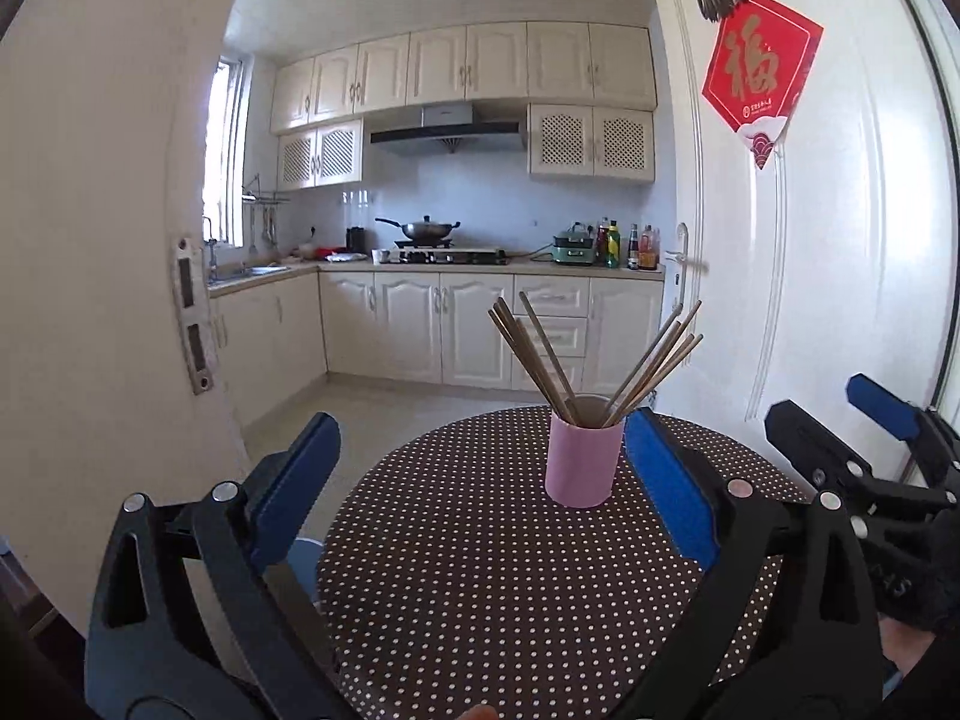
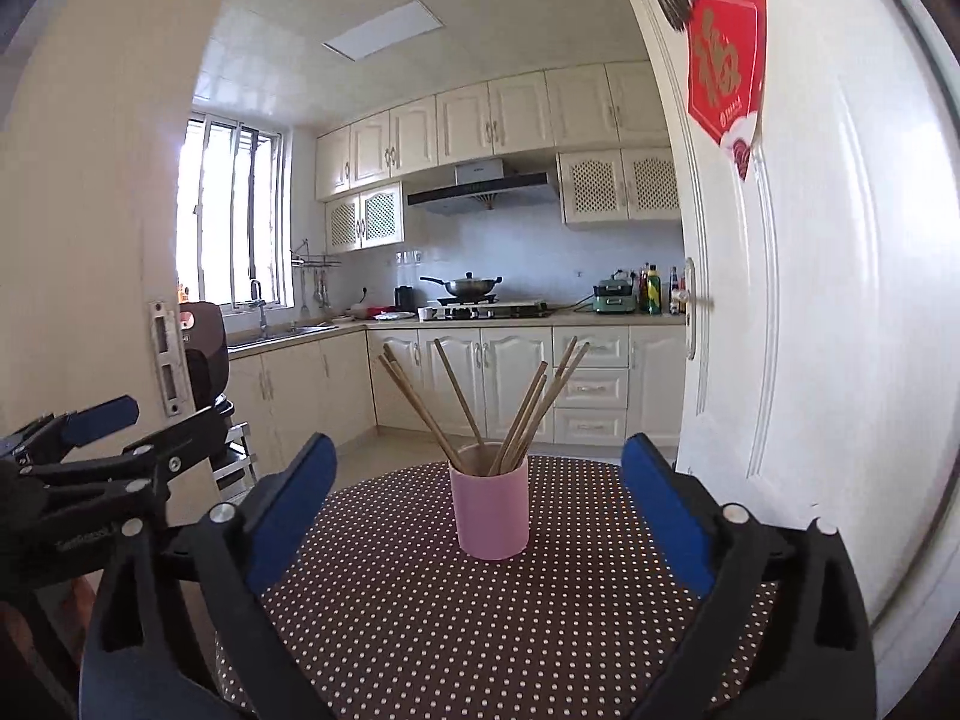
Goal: Organize utensils
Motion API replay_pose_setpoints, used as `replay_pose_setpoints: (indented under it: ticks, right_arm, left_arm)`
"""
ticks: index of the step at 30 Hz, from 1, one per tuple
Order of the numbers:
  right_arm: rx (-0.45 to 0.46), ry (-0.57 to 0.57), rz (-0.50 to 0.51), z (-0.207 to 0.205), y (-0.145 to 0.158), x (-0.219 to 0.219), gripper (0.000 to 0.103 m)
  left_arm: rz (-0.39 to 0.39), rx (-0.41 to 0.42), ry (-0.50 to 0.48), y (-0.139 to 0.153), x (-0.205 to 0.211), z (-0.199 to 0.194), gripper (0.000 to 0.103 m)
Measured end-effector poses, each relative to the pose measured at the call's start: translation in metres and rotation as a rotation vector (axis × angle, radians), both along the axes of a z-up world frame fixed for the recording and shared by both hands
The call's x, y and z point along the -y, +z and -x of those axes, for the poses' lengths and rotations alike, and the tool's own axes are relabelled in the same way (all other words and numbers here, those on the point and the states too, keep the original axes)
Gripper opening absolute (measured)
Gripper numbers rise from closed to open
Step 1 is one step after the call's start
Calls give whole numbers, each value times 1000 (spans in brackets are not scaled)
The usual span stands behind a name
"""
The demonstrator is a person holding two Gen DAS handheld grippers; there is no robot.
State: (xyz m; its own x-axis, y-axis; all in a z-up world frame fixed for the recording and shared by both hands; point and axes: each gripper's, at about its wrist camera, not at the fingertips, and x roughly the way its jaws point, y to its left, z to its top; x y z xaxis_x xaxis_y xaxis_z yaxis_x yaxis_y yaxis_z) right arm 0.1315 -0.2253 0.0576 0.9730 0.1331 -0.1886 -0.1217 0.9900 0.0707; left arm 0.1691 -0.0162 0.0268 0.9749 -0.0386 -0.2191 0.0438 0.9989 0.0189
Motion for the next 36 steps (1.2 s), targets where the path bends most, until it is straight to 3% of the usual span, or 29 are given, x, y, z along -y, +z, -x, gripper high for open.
replay_pose_setpoints:
  ticks: [11,36]
  right_arm:
    - [55,-32,30,37,7,-4,95]
    - [91,-44,80,55,11,-14,95]
  left_arm:
    - [8,57,-8,4,-5,34,95]
    - [-10,138,20,9,0,54,95]
